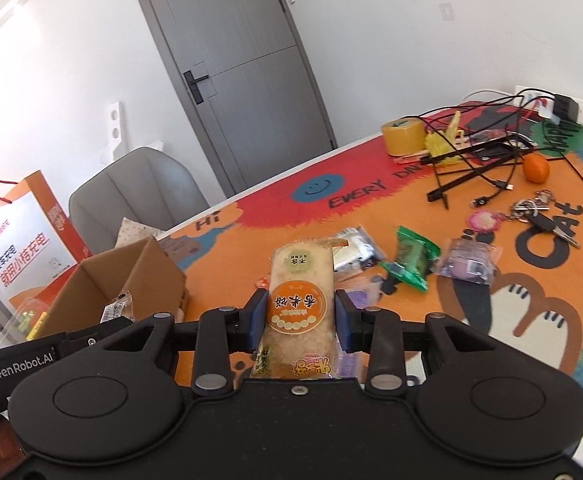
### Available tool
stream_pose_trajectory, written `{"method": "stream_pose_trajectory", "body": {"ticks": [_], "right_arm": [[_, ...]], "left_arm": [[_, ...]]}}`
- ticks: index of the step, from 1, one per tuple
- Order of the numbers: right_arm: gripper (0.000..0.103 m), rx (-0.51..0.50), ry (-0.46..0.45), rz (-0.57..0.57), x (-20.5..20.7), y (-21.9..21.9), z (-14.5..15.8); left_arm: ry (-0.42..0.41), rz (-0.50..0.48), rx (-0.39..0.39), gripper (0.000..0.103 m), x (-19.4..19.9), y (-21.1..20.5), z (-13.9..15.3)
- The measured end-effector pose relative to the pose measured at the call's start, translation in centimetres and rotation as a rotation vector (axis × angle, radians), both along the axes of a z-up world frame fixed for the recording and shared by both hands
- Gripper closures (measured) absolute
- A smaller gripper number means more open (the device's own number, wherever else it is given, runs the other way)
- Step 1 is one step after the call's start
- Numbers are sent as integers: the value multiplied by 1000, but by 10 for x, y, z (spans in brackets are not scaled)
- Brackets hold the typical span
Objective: Organize snacks
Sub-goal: 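Lower the stick packet into the box and open the left gripper while the right releases the bread there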
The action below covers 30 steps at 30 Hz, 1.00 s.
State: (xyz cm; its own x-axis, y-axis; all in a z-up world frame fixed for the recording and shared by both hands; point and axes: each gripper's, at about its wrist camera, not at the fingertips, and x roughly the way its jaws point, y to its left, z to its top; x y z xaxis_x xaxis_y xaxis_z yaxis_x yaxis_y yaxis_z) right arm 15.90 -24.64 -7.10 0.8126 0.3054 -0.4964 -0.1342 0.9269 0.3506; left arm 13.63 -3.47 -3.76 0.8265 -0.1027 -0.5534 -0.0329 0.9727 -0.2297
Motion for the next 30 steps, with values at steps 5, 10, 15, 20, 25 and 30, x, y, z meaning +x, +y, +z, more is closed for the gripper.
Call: {"method": "stream_pose_trajectory", "body": {"ticks": [5, 10, 15, 20, 25, 30], "right_arm": [[67, -4, -14, 39, 4, 21, 11], [67, -3, -39, 93, 8, 47, 21], [67, -18, -61, 122, 14, 76, 30], [67, -17, -57, 156, 18, 99, 32], [67, -33, -59, 185, 21, 124, 34], [67, -39, -64, 196, 28, 142, 36]], "left_arm": [[-11, 52, -2, 87, 1, 28, 10], [-30, 90, -13, 87, 1, 57, 16], [-25, 147, -26, 87, 6, 85, 14], [-3, 187, -34, 87, 12, 108, 4], [6, 203, -45, 87, 19, 124, -2], [-8, 204, -69, 77, 22, 134, -3]]}}
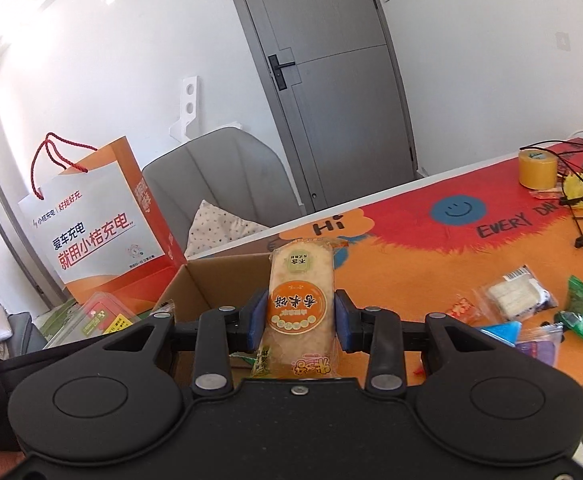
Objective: Organize snacks
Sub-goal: 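Lower the stick packet into the box and open the left gripper while the right releases the bread there, then move both grippers back over the remaining snack pile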
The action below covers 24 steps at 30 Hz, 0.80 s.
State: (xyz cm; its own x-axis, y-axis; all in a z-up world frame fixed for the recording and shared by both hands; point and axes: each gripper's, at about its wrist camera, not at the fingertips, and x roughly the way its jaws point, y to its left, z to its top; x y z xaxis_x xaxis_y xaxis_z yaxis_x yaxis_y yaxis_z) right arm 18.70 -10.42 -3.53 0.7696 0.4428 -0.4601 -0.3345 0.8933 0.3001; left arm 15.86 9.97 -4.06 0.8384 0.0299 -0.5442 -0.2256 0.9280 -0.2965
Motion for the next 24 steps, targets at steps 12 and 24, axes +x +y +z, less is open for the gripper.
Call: {"method": "stream_pose_trajectory", "body": {"ticks": [12, 24], "right_arm": [[61, 4, -3, 17, 26, 32, -3], [34, 92, 17, -104, 14, -24, -6]], "left_arm": [[-48, 118, -62, 46, -30, 31, 5], [-70, 95, -54, 24, -37, 10, 6]]}}
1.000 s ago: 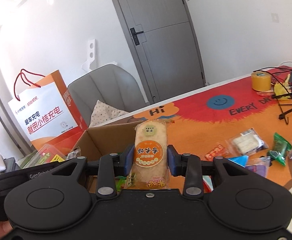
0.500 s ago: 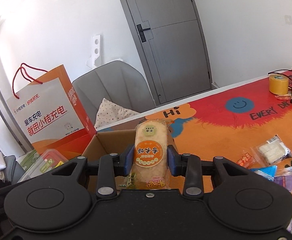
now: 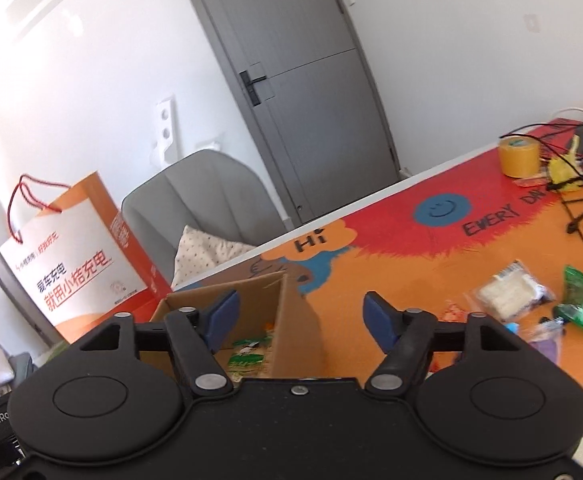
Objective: Organize snacks
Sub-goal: 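Move both grippers back over the remaining snack pile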
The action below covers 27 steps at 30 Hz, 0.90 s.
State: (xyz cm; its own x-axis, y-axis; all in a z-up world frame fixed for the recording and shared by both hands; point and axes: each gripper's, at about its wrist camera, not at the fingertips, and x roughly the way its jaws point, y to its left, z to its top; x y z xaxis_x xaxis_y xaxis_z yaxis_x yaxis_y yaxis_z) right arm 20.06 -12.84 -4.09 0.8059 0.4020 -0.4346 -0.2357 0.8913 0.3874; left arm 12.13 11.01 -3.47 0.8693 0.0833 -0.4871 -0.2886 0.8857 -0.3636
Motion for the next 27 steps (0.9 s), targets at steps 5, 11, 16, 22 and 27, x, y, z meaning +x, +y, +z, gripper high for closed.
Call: {"method": "stream_pose_trajectory", "body": {"ticks": [5, 11, 16, 22, 27], "right_arm": [[33, 2, 4, -51, -3, -34, -2], [29, 2, 5, -157, -12, -93, -9], [23, 13, 28, -198, -25, -126, -12], [18, 4, 36, -225, -33, -154, -15], [18, 1, 37, -244, -39, -170, -20]], "left_arm": [[-18, -40, 5, 20, 1, -25, 5], [-20, -124, 52, 9, 2, -65, 12], [0, -170, 75, 7, 7, -96, 14], [7, -237, 79, 7, 8, -125, 14], [5, -287, 78, 7, 10, -146, 8]]}}
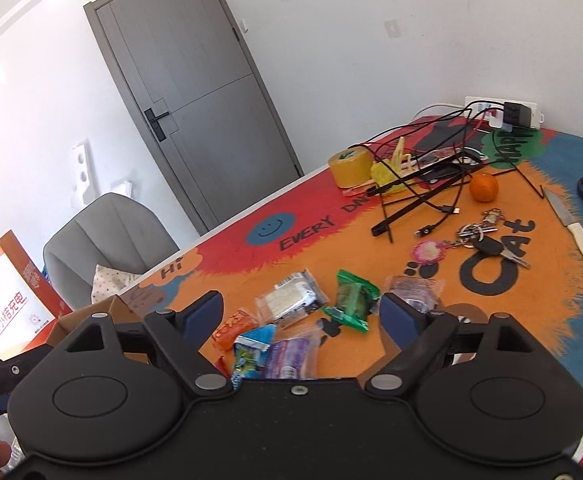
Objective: Organize snacks
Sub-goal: 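Move both grippers back over the remaining snack pile, then grasp a blue candy packet with the left gripper while the right grasps a clear brown-filled packet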
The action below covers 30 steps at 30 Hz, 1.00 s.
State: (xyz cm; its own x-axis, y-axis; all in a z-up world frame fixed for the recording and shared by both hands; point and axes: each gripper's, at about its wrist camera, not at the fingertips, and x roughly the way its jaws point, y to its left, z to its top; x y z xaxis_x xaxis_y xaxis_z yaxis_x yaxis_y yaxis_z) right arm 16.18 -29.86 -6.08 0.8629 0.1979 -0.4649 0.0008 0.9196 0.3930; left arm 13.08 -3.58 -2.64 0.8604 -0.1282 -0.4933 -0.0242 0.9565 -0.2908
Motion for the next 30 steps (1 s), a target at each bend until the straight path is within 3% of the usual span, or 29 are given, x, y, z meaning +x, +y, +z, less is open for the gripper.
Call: {"method": "stream_pose_trajectory", "body": {"ticks": [5, 8, 10, 12, 18, 30], "right_arm": [[19, 3, -5, -45, -1, -24, -8], [25, 24, 18, -70, 2, -41, -19], [29, 24, 34, -85, 6, -48, -27], [37, 25, 55, -96, 10, -54, -36], [40, 32, 88, -126, 19, -66, -53], [40, 55, 132, -119, 50, -71, -80]], "left_arm": [[12, -33, 10, 8, 11, -24, -11], [15, -48, 16, 11, 18, -37, -19], [23, -57, 19, 18, 23, -43, -26], [42, -77, 7, 31, 31, -48, -34], [107, -92, -2, 52, 55, -58, -60], [181, -91, -20, 57, 89, -72, -95]]}}
